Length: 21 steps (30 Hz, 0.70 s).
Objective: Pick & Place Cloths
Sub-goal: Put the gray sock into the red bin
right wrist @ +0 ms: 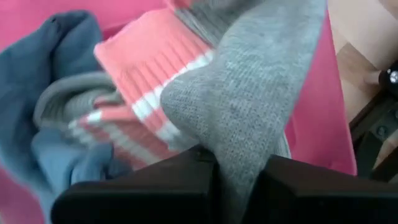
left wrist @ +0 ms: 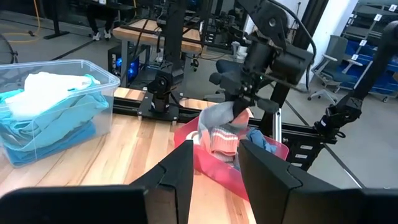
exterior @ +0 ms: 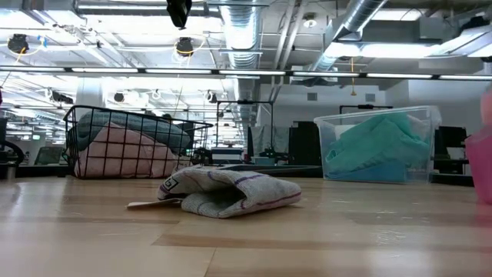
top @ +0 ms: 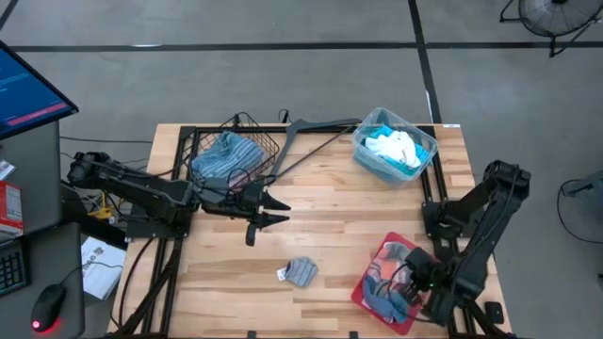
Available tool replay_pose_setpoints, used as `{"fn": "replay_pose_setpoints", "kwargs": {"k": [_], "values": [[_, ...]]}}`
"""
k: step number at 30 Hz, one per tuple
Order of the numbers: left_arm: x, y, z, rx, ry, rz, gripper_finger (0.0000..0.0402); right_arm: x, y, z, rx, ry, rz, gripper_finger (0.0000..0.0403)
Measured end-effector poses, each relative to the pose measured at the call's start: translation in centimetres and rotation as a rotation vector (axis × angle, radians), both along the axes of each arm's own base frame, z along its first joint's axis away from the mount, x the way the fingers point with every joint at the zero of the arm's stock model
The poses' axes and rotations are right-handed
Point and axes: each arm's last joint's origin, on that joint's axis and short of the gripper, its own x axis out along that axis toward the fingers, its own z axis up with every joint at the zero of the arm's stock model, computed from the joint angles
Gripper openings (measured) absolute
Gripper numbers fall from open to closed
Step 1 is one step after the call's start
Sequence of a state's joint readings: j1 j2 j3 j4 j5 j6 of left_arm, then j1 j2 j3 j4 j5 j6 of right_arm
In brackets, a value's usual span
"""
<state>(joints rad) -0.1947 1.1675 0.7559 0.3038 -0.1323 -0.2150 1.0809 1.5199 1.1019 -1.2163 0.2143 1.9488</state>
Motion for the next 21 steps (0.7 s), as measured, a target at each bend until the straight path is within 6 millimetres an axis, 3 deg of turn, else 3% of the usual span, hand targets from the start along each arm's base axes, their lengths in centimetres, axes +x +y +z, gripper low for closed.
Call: {"fn": "replay_pose_setpoints", "kwargs": {"k": [8, 14, 17, 21], "values": [[0.0, 0.0, 0.0, 0.000, 0.000, 0.004, 0.0111, 2.8, 1.1, -3.1, -0.019, 0.027, 0.035, 0.0006], [0.0, 0.0, 0.0, 0.000, 0.005, 0.008, 0.0111, 3.6, 1.9, -4.2, 0.007, 0.043, 0.080, 0.0012], [0.0, 0.0, -0.3, 0.004, 0.027, 0.008, 0.0111, 3.5, 1.9, -4.3, 0.007, 0.050, 0.073, 0.0037], [-0.1, 0.1, -0.6, 0.011, 0.057, 0.007, 0.0111, 3.5, 1.7, -3.5, 0.050, 0.041, 0.080, 0.0100]]}}
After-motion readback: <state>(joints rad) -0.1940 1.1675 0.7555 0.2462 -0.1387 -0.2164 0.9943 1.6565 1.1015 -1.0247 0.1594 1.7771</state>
